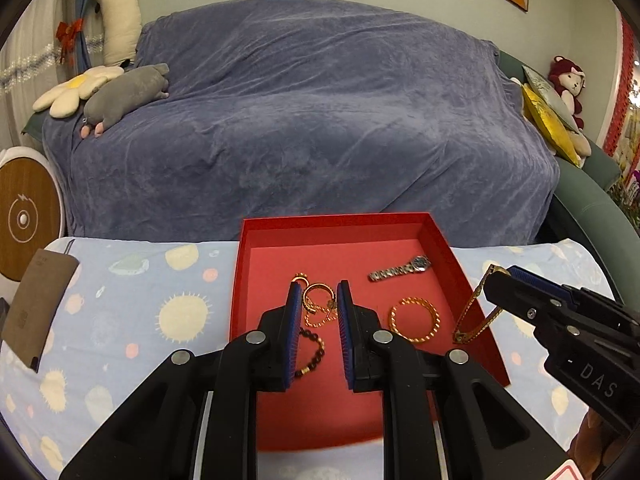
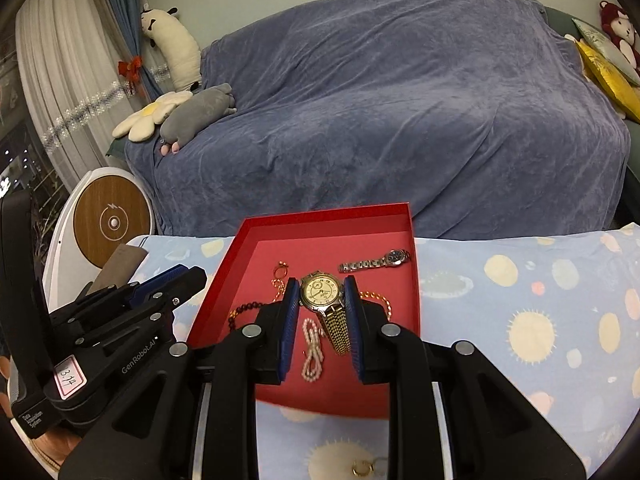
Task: Organize jewelry
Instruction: 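Carry watch and earring into the red box and open both tools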
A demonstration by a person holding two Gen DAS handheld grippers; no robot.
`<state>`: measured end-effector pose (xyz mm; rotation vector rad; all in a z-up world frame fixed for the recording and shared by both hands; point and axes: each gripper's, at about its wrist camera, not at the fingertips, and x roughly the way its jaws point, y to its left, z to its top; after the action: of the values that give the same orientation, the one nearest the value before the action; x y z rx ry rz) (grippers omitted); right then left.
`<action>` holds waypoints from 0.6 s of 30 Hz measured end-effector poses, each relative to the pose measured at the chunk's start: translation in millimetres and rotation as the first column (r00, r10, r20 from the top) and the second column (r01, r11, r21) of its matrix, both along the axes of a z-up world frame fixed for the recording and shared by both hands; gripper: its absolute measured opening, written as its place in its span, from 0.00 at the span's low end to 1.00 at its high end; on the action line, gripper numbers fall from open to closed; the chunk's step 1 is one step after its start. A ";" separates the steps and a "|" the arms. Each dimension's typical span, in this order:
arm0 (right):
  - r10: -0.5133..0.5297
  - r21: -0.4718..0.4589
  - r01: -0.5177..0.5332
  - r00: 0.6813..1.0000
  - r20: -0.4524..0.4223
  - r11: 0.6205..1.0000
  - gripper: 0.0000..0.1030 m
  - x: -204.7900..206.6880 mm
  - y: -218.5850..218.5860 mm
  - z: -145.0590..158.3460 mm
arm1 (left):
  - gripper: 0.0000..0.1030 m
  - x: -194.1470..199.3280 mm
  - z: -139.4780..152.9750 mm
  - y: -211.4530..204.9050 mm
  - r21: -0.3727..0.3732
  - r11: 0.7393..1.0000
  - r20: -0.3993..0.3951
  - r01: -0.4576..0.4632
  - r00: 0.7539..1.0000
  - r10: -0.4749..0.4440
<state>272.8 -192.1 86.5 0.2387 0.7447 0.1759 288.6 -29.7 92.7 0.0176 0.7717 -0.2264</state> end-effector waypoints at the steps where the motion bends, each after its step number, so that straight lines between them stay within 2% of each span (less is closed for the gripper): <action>1: -0.003 0.004 0.003 1.000 -0.012 1.000 0.21 11.2 0.6 -6.0 | 0.15 11.5 -5.1 0.4 -0.003 1.000 -0.012 -0.002 1.000 0.002; 6: -0.009 0.008 0.009 0.996 -0.092 1.000 0.21 62.1 4.8 -40.7 | 0.15 54.2 -31.4 -1.9 0.028 1.000 -0.056 -0.012 0.998 0.013; 9: -0.011 0.001 0.011 0.991 -0.131 1.000 0.21 78.3 8.1 -56.8 | 0.15 66.9 -44.2 0.5 0.044 0.999 -0.078 -0.012 0.997 0.015; 14: 0.015 -0.018 -0.018 0.986 -0.167 1.000 0.22 87.0 16.3 -68.2 | 0.17 77.4 -55.7 5.6 0.048 0.998 -0.109 -0.032 0.993 0.037; 17: 0.013 -0.038 -0.018 0.991 -0.135 0.999 0.23 80.4 17.8 -62.3 | 0.23 78.3 -55.0 9.8 0.047 0.998 -0.108 -0.043 0.993 0.048; 18: 0.013 -0.038 -0.018 0.992 -0.124 0.999 0.23 77.0 17.4 -58.6 | 0.28 77.7 -53.9 11.9 0.045 0.998 -0.105 -0.049 0.993 0.054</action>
<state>349.8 -174.7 27.9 0.2081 0.8725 0.1626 366.3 -17.9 38.8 0.0259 0.8816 -0.1628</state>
